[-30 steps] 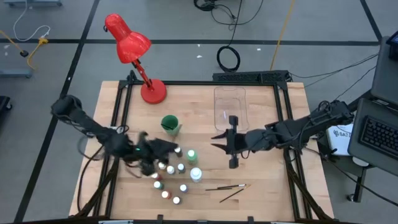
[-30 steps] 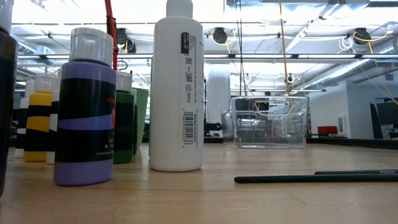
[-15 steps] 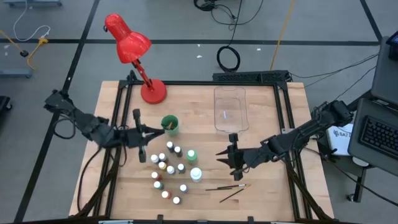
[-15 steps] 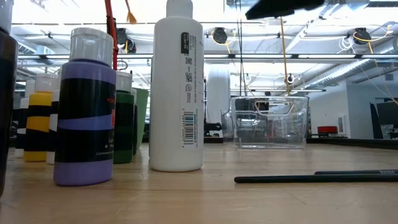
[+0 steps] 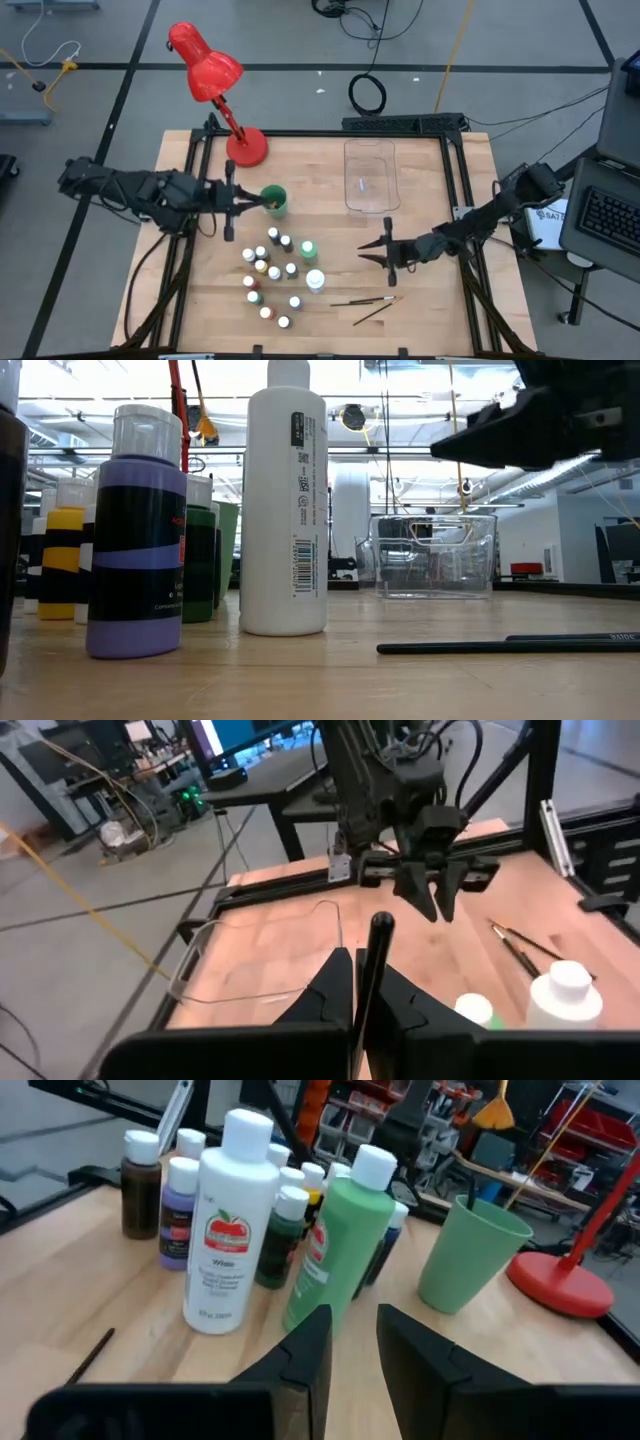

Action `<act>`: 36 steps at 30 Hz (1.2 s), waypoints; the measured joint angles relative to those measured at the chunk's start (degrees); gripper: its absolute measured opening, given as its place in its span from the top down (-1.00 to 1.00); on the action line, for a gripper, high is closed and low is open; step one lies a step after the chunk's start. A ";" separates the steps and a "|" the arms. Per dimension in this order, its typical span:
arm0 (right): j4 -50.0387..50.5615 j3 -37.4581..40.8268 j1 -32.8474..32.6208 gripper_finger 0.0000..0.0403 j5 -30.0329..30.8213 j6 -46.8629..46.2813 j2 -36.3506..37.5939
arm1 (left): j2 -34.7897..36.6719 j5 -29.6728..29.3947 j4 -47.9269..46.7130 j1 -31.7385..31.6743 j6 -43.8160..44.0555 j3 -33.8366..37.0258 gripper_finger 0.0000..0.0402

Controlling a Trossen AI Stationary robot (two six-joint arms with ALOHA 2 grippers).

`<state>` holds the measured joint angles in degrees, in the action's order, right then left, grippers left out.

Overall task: Pick & Place Paint Supplies
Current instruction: Put the gold paintbrush into the green cup

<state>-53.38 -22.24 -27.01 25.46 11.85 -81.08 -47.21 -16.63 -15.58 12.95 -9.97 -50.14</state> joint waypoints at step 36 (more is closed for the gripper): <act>-0.23 1.21 -0.10 0.63 -0.14 -8.14 -1.17 | 2.21 12.53 14.97 -20.54 3.67 20.57 1.00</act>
<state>-53.61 -21.04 -27.11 25.32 3.70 -82.25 -44.99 -4.10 -0.62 -7.58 -6.31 -29.57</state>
